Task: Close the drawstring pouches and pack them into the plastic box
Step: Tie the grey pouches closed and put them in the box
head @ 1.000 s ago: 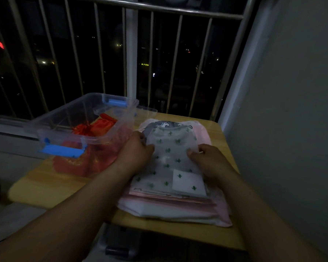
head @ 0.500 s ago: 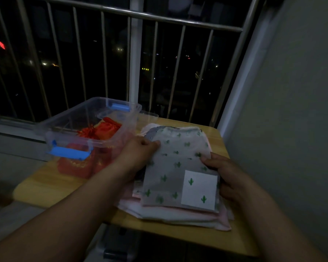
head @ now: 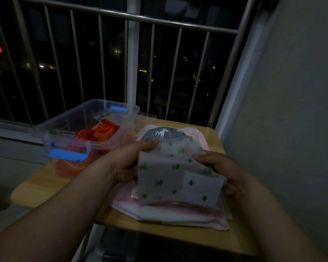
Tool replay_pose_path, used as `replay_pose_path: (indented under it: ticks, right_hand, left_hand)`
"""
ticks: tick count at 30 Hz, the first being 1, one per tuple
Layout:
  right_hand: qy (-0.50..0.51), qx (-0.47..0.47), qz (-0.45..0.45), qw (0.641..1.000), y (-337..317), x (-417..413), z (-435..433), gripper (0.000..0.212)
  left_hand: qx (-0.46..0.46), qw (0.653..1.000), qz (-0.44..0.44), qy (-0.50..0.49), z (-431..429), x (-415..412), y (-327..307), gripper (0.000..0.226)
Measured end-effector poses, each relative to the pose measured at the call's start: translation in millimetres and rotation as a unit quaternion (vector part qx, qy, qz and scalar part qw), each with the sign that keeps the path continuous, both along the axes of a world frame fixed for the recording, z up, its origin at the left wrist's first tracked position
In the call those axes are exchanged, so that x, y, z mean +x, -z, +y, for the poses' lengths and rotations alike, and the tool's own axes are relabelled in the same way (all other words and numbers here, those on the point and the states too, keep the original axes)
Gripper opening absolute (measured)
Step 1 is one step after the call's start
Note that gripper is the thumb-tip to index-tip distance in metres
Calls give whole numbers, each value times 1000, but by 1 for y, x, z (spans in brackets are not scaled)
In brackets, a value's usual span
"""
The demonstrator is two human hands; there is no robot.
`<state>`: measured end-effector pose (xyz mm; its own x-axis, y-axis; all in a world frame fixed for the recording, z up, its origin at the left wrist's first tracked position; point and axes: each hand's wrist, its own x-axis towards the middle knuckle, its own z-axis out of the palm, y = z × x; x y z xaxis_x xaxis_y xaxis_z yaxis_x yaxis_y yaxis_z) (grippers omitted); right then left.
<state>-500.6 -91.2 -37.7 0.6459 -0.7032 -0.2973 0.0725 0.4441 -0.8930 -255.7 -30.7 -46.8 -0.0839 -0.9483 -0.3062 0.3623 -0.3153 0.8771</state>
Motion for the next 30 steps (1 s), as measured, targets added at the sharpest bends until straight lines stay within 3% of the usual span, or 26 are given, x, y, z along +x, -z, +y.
replay_pose_path:
  ticks: [3,5,10,12,16,19,23,30]
  right_hand:
    - [-84,66,-65,992,-9,-5,7,71]
    - [-91,69,-68,991,-7,-5,10,76]
    - [47,-59,37,996,13,11,14,30]
    - [129,-148,68,978,20,18,13,27]
    - [163,-248,126,947,29,26,8,26]
    - [203,-162,73,963,27,30,0,34]
    - [194,36,-107,975,14,32,-6,48]
    - [274,110,-207,933,15,23,-10,58]
  left_hand:
    - [1,999,28,16,1,4,-4,26]
    - [3,1000,13,10,1,4,-3,22]
    - [-54,990,-127,14,-3,-6,11,26]
    - [-72,989,-130,15,-3,-12,11,26]
    - [-120,969,-199,-85,-9,-19,16,24]
    - [-141,957,-206,-146,-17,-20,21,23]
    - [-107,973,-48,-198,-19,-24,20,26]
    - [-22,981,54,-184,-35,-20,14,31]
